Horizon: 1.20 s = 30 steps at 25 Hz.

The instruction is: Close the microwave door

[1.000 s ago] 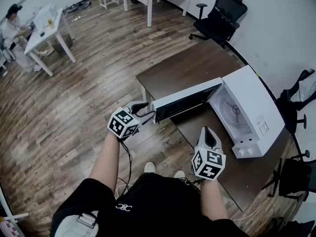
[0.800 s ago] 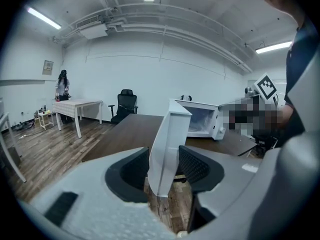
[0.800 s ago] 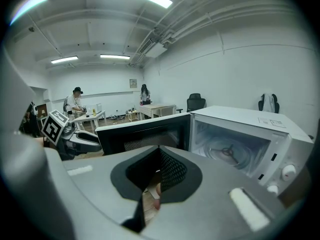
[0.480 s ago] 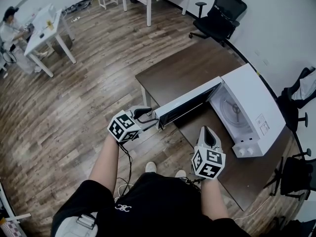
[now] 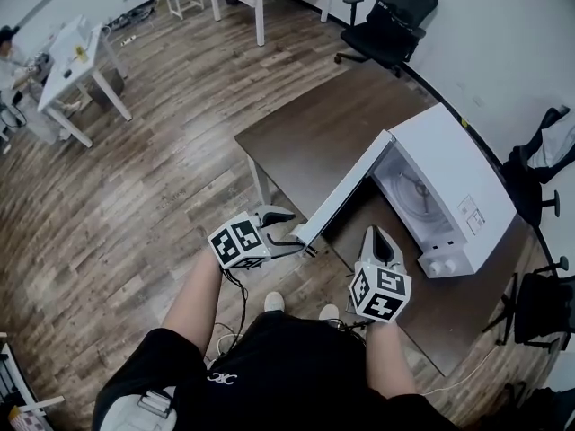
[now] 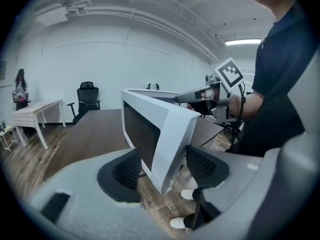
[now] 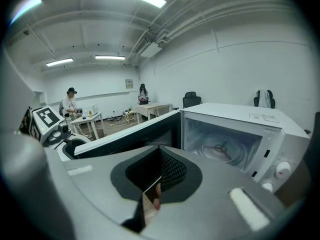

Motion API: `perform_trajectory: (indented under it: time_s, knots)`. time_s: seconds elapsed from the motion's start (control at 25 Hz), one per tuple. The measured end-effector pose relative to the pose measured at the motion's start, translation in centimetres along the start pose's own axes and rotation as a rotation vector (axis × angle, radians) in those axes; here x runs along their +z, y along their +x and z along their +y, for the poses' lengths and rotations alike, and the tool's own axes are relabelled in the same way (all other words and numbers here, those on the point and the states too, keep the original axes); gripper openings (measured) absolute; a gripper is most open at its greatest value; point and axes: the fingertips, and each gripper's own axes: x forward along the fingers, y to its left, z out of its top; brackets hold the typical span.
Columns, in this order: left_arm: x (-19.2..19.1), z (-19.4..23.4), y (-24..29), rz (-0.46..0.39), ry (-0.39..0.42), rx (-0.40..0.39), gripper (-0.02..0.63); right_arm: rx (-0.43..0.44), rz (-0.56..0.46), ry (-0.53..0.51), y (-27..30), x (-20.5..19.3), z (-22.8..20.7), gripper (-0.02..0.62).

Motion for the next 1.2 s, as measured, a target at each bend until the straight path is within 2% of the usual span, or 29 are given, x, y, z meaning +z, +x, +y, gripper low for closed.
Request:
perform_trajectory:
  time_s: [0.4, 0.64, 0.92, 1.2]
  knots:
    - [2.5, -5.4, 5.3, 0.002, 0.056, -0.169, 0.282, -0.067, -0.011, 0.048, -2.2, -0.4, -4.4, 0.009]
    - [3.9, -8.1, 8.1, -0.006, 0.112, -0.225, 0.253, -0.125, -0.014, 0.088, -4.0, -1.3, -7.8, 0.009]
    - [5.3, -10.1, 10.9, -0.001, 0.135, -0.240, 0.262, -0.188, -0.022, 0.128, -6.7, -2.4, -11.4, 0.009]
    - [6.7, -11.4, 13.8, 0.014, 0.151, -0.210, 0.264, -0.233, -0.025, 0.167, -8.9, -3.6, -14.6, 0.009]
